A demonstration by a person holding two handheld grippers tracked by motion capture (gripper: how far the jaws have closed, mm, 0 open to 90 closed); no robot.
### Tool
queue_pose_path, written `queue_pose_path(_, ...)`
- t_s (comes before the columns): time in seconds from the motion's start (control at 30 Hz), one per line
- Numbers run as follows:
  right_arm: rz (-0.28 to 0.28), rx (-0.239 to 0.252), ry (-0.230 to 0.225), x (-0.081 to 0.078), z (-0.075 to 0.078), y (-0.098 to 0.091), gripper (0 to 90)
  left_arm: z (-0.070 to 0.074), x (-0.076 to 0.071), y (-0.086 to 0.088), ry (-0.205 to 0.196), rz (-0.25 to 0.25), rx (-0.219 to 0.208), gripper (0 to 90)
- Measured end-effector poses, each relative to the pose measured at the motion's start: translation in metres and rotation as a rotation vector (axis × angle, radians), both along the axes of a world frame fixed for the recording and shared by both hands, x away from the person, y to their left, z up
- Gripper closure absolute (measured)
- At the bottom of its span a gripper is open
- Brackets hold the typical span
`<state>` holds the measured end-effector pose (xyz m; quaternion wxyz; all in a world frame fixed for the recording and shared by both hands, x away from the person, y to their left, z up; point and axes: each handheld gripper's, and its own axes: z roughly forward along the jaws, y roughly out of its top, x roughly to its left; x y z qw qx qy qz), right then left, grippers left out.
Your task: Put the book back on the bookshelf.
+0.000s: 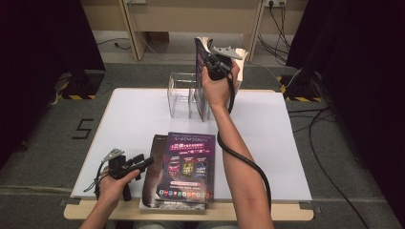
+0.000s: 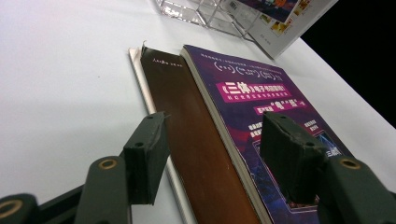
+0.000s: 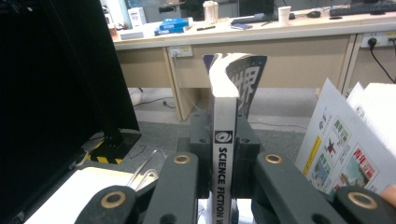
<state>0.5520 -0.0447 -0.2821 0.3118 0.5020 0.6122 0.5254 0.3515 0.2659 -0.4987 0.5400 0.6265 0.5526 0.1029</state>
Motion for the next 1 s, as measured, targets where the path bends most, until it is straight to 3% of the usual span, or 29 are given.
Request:
queue_pose_path(0.43, -0.017, 0.026, -0.01, 0.006, -0.01, -0.002, 82.8, -0.001, 0.0, -0.001, 0.005, -0.006, 0.003, 40.9)
queue_pose_path(0.77, -0.021, 0.02, -0.013, 0.008, -0.011, 0.001, 82.7, -0.001, 0.0, -0.001, 0.004, -0.006, 0.003, 40.9)
queue_pose_path(1.0, -0.037, 0.004, -0.029, 0.004, -0.02, 0.004, 82.6, -0.001, 0.0, 0.0, 0.004, -0.006, 0.002, 40.9)
